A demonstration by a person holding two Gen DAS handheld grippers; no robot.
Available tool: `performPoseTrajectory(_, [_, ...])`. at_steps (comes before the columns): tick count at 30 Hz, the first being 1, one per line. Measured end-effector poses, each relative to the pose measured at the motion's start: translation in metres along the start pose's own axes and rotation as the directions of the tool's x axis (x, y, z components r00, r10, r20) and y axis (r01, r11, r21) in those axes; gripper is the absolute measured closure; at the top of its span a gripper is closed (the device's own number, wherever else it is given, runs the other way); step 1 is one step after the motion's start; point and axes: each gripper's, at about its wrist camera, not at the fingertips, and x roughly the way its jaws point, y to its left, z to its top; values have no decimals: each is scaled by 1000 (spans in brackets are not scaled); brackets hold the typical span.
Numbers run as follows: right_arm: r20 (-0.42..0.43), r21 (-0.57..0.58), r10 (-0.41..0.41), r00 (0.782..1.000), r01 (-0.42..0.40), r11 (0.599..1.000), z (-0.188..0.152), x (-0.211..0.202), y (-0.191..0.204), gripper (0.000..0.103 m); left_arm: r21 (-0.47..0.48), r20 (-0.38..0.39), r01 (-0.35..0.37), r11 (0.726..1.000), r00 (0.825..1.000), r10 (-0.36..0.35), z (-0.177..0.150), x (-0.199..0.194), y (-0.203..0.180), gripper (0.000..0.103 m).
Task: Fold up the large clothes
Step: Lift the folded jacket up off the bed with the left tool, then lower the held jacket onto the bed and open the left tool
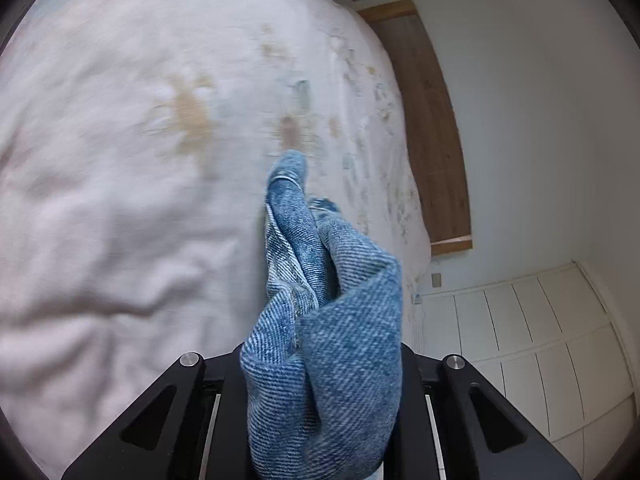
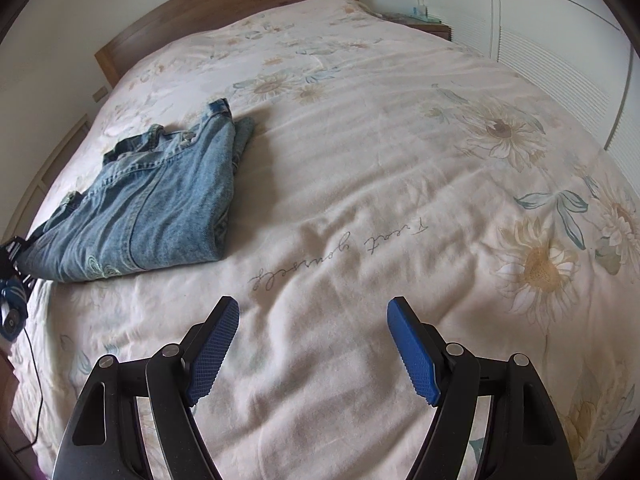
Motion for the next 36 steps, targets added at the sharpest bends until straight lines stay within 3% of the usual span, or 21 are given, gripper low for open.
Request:
performPoseTrajectory(5, [25,27,37,999,-38,999,0,-12,-10,25,53,-38,63,997,997,-61,-19,18,-73,91])
performPoseTrajectory(11, [70,54,58,996,-62,997,0,-28,-26,25,92,-121,162,982,981,-151,-77,48,-151,91])
performPoseTrajectory(16, [111,74,59,992,-67,995,0,-45,-46,25,169,-227,194,966,962,-154,-142,93,-204,91])
performPoseTrajectory(19, [130,87,48,990,-60,994,-2,-52,-60,25,222,-288,165,961,953,-97,-183,128,-215,91])
performPoseTrajectory(23, [150,119,33,988,-51,992,-8,-59,-81,25,326,-352,79,942,935,44,-239,173,-211,91])
performPoseTrajectory(26, [156,148,22,987,-45,988,-13,-61,-96,25,441,-393,1,898,899,192,-286,205,-197,91])
performPoseTrajectory(31, [140,183,18,990,-43,982,-22,-53,-115,25,539,-433,-74,839,830,352,-334,240,-169,91])
performPoseTrajectory(36, [131,203,9,991,-36,979,-32,-49,-125,25,564,-413,-104,819,824,388,-341,254,-164,90])
